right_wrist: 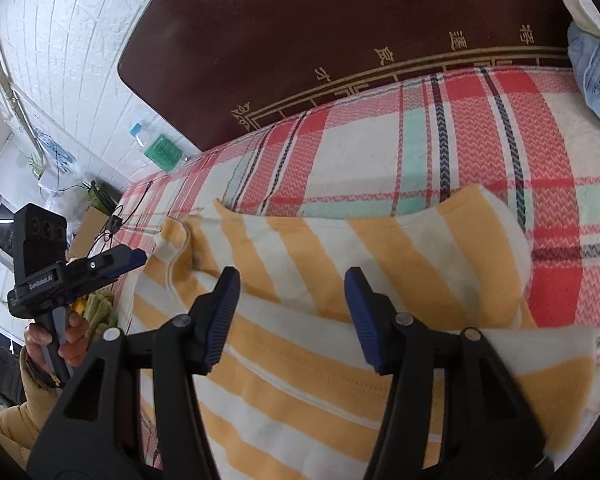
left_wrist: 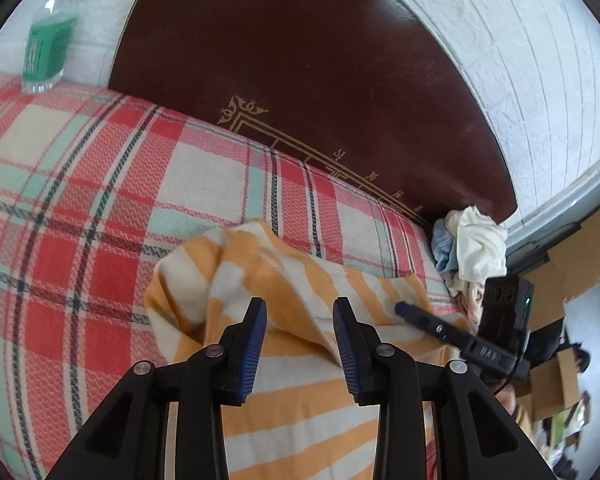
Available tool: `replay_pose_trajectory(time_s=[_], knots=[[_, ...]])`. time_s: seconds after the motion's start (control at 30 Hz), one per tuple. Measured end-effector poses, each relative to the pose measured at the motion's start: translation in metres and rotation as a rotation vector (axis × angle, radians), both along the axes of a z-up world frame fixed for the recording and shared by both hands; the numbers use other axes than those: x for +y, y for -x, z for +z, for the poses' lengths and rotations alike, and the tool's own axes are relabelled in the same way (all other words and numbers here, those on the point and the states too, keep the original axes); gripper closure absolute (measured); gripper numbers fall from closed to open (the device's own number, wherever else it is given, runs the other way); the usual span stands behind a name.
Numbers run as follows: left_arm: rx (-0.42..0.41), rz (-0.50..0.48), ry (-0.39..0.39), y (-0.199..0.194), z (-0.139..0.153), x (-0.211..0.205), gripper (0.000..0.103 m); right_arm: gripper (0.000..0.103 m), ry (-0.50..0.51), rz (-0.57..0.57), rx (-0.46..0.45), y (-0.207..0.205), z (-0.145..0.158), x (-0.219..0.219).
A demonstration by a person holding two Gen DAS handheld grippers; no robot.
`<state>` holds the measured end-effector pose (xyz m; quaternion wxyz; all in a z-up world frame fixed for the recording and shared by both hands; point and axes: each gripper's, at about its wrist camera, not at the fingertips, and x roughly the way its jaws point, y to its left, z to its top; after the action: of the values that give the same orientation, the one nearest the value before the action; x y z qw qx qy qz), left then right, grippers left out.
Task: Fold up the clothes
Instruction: 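Open both grippers and smooth the folded striped shirt flat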
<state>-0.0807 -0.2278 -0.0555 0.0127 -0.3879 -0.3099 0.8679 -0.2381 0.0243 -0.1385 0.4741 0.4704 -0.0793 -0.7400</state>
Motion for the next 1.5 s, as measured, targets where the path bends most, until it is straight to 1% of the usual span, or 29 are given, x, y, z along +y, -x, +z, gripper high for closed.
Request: replay_pose_trajectory(time_s=[0.07, 0.1, 0.13, 0.17, 0.23, 0.3, 0.4, 0.5, 0.57, 0.6, 0.67, 0.8, 0.9, 0.97, 1.07, 1.13, 1.23, 1.27, 1.3, 1.33, 1.43, 1.47, 1.5], knots=[[0.017, -0.055, 0.091, -0.009, 0.007, 0.013, 0.062, 0.046, -0.013, 0.030, 0.072, -0.012, 0.012, 0.009], [0.021, -0.089, 0.140, -0.013, 0.009, 0.021, 0.061, 0.046, -0.038, 0.050, 0.120, -0.021, 0.017, 0.013], [0.025, -0.122, 0.190, -0.018, 0.011, 0.030, 0.060, 0.046, -0.081, 0.071, 0.178, -0.031, 0.020, 0.017], [0.027, -0.162, 0.223, -0.021, 0.010, 0.040, 0.059, 0.046, -0.133, 0.092, 0.240, -0.041, 0.022, 0.020], [0.021, -0.230, 0.270, -0.021, 0.006, 0.059, 0.059, 0.046, -0.254, 0.118, 0.343, -0.056, 0.019, 0.024], [0.001, -0.270, 0.272, -0.012, -0.001, 0.071, 0.059, 0.046, -0.362, 0.136, 0.429, -0.067, 0.015, 0.028], [-0.039, -0.312, 0.269, 0.005, -0.014, 0.084, 0.059, 0.046, -0.488, 0.161, 0.551, -0.077, 0.006, 0.028], [-0.085, -0.319, 0.275, 0.023, -0.028, 0.085, 0.059, 0.046, -0.564, 0.201, 0.649, -0.081, -0.004, 0.025], [-0.096, -0.318, 0.261, 0.032, -0.031, 0.083, 0.059, 0.046, -0.577, 0.194, 0.689, -0.076, -0.005, 0.020], [-0.093, -0.302, 0.245, 0.036, -0.031, 0.079, 0.059, 0.046, -0.580, 0.185, 0.699, -0.072, -0.004, 0.018], [-0.085, -0.263, 0.212, 0.044, -0.029, 0.071, 0.059, 0.046, -0.572, 0.153, 0.684, -0.057, -0.002, 0.014], [-0.080, -0.170, 0.153, 0.055, -0.029, 0.054, 0.059, 0.046, -0.509, 0.060, 0.617, -0.027, 0.006, 0.008], [-0.085, -0.117, 0.135, 0.054, -0.029, 0.046, 0.059, 0.046, -0.471, 0.017, 0.537, -0.008, 0.009, 0.009], [-0.069, -0.122, 0.141, 0.047, -0.025, 0.047, 0.059, 0.046, -0.424, 0.008, 0.516, -0.010, 0.017, 0.016], [-0.054, -0.131, 0.172, 0.038, -0.020, 0.049, 0.059, 0.046, -0.336, 0.053, 0.517, -0.028, 0.030, 0.028], [-0.049, -0.149, 0.176, 0.041, -0.019, 0.052, 0.057, 0.046, -0.288, 0.084, 0.505, -0.039, 0.035, 0.034], [-0.052, -0.159, 0.184, 0.047, -0.019, 0.056, 0.057, 0.046, -0.280, 0.137, 0.417, -0.043, 0.021, 0.028], [-0.056, -0.163, 0.175, 0.050, -0.021, 0.057, 0.057, 0.048, -0.277, 0.155, 0.387, -0.044, 0.017, 0.026], [-0.059, -0.168, 0.164, 0.053, -0.022, 0.058, 0.057, 0.056, -0.274, 0.172, 0.358, -0.045, 0.012, 0.023], [-0.062, -0.168, 0.162, 0.055, -0.023, 0.059, 0.057, 0.057, -0.271, 0.189, 0.328, -0.047, 0.007, 0.021], [-0.055, -0.176, 0.107, 0.056, -0.026, 0.058, 0.057, 0.057, -0.262, 0.241, 0.239, -0.051, -0.006, 0.015], [-0.053, -0.179, 0.088, 0.056, -0.027, 0.058, 0.057, 0.057, -0.252, 0.241, 0.216, -0.049, -0.009, 0.014], [-0.055, -0.181, 0.078, 0.056, -0.027, 0.058, 0.056, 0.060, -0.231, 0.216, 0.201, -0.041, -0.009, 0.014]])
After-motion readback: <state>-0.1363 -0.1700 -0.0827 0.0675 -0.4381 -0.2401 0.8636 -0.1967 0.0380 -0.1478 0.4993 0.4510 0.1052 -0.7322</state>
